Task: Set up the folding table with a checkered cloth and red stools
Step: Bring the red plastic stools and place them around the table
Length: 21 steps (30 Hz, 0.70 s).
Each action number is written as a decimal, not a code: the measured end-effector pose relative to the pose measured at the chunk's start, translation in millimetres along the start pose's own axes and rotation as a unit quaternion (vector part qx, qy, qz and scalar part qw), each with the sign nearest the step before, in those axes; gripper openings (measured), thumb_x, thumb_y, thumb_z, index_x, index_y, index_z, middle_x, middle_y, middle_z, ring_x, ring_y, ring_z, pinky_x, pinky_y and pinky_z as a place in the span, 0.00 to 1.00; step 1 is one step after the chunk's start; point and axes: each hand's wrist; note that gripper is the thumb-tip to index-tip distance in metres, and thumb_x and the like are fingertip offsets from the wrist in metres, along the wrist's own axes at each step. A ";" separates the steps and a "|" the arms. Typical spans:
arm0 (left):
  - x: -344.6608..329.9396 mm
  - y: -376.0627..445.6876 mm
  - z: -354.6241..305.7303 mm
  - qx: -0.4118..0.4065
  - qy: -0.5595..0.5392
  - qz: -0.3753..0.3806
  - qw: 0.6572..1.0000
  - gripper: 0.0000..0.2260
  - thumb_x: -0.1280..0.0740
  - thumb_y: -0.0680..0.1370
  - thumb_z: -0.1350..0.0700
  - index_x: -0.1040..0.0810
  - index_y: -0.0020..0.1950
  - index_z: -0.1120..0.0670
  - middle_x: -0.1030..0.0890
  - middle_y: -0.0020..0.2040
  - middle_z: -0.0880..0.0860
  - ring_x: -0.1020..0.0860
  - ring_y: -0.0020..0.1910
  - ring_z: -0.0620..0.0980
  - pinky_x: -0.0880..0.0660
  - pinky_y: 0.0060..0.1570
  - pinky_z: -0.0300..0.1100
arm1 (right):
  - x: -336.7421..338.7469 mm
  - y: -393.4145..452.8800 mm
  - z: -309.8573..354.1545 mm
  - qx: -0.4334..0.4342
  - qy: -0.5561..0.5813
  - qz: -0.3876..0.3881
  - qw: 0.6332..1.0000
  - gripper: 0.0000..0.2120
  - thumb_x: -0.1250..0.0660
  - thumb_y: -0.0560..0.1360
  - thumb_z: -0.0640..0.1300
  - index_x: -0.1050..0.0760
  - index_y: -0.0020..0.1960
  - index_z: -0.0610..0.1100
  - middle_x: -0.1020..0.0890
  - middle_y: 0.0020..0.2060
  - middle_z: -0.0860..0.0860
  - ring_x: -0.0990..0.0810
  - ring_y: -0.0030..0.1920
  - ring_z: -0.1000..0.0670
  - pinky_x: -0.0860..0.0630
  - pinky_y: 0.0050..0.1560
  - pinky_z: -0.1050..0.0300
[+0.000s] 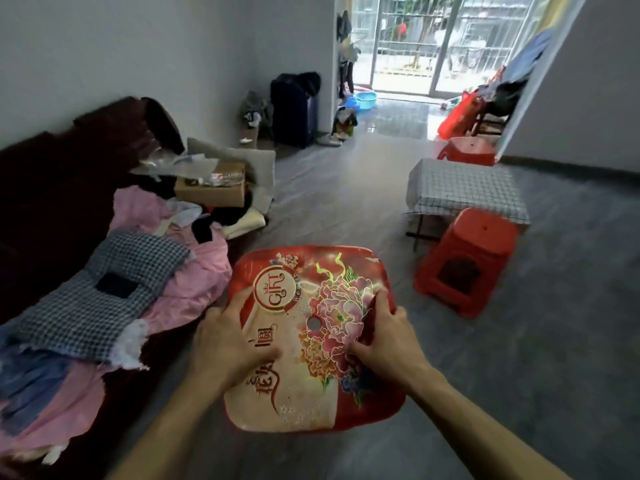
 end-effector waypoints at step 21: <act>-12.8 322.5 -155.1 -0.170 -0.083 0.062 0.980 0.52 0.24 0.50 0.31 0.35 0.72 0.39 0.24 0.58 0.53 0.25 0.57 0.52 0.26 0.56 0.47 | 136.7 254.1 6.9 -0.096 -0.093 -0.110 0.985 0.50 0.26 0.63 0.65 0.49 0.75 0.55 0.27 0.54 0.44 0.23 0.54 0.41 0.23 0.56 0.47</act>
Point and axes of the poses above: each hand's wrist, its own y-axis towards the middle knuckle, its own x-axis out of the back of the hand, z = x × y
